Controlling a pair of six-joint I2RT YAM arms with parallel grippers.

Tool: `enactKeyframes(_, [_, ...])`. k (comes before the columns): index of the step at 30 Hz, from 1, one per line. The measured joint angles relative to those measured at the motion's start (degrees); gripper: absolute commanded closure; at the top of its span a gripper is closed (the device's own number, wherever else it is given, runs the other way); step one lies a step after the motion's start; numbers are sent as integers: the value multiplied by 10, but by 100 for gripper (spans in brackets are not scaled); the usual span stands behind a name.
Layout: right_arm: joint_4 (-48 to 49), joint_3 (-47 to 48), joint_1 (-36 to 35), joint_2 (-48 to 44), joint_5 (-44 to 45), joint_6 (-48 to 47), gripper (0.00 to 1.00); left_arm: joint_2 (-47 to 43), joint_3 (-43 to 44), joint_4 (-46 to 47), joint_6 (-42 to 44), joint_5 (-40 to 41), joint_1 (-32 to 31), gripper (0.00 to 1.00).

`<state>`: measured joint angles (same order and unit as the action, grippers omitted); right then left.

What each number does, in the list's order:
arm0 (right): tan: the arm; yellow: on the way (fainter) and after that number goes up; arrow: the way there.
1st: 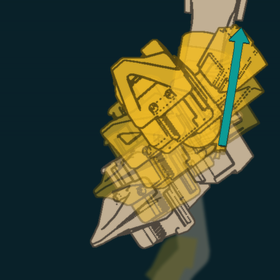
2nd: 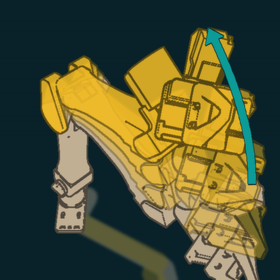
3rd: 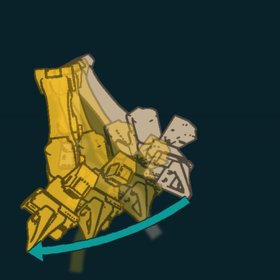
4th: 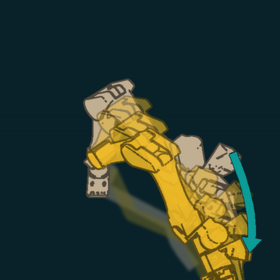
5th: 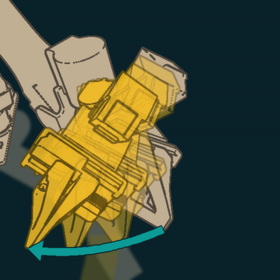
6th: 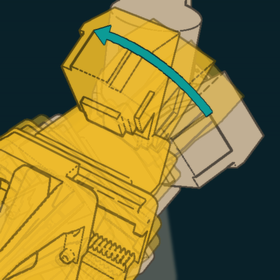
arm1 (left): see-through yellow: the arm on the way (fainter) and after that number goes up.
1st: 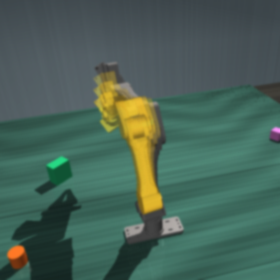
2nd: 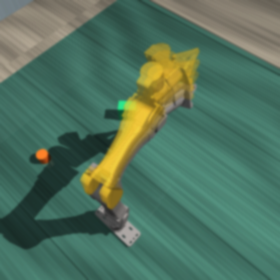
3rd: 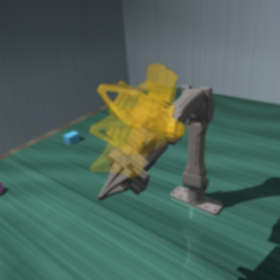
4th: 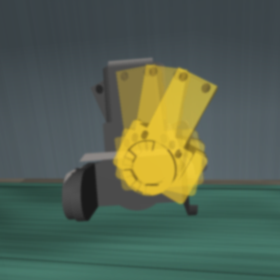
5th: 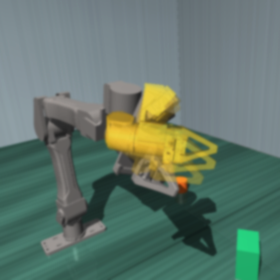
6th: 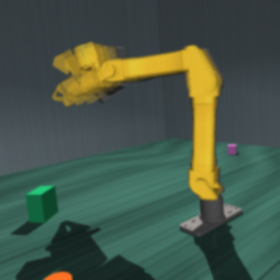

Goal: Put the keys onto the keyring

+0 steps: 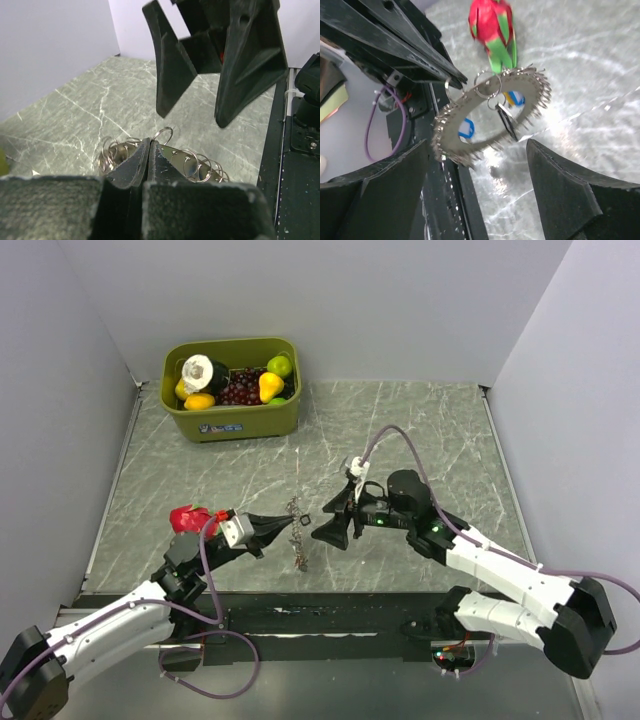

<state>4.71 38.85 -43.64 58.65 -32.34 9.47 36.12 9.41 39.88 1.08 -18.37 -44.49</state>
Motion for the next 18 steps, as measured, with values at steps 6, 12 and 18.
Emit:
enactKeyframes(6, [9,8,22,-15,-12,5,22,-23,0,-4,2,-22,0,99])
enactKeyframes(12, [29,37,43,19,-73,43,33,-48,0,-16,3,-51,0,99])
enactKeyframes(18, [62,62,43,52,-136,93,44,-57,1,-19,2,-64,0,99])
